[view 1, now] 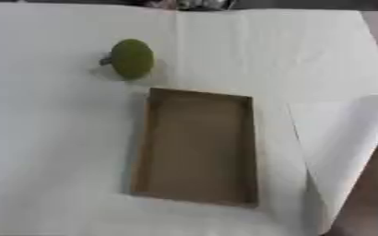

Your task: Pick up objects on the table and place them in the box.

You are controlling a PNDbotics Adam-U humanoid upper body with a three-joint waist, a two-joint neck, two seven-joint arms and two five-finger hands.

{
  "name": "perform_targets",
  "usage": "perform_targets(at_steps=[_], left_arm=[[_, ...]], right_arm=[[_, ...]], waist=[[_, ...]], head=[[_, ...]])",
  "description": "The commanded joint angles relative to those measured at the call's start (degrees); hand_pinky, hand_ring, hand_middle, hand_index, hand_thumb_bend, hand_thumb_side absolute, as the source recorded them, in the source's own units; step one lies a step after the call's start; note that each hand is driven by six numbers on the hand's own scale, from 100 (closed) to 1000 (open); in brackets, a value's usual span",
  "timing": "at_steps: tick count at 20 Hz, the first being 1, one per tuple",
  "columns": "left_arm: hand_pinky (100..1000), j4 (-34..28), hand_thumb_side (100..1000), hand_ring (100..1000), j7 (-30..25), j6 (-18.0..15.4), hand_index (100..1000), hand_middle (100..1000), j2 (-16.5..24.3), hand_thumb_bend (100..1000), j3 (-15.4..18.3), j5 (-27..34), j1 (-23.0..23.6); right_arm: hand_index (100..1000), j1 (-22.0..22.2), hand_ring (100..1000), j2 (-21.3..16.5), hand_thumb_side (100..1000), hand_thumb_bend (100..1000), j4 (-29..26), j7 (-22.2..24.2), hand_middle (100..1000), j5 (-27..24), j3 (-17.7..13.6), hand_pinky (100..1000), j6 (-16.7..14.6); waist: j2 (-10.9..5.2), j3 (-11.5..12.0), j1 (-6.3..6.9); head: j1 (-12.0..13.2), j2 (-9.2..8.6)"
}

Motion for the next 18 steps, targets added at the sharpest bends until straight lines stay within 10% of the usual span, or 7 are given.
perform_targets(at_steps=[1, 10, 18], left_arm=[[878, 3.71, 529, 838, -2.76, -1.64, 936, 796, 0.26, 100, -1.29, -2.80, -3.84], [911, 12.44, 569, 900, -10.95, -4.32, 943, 837, -7.60, 100, -2.15, -10.99, -13.91], [951, 12.67, 553, 939, -17.87, 0.61, 970, 889, -17.40, 100, -0.03, -17.92, -16.96]], right_arm=[[760, -0.92, 542, -0.43, 555, 100, -1.21, 0.35, 675, -0.44, 0.18, 829, -0.11], [760, -0.73, 542, 0.05, 555, 100, -1.21, 0.58, 675, -0.60, 0.40, 828, -0.23], [760, -0.68, 543, 0.95, 557, 100, -1.21, 0.51, 675, -0.86, 0.44, 828, -0.48]], waist=[[-1.67, 0.19, 0.42], [-2.07, 0.28, 0.40], [-2.25, 0.14, -0.01]], head=[[0.52, 0.42], [1.10, 0.73], [0.41, 0.09]])
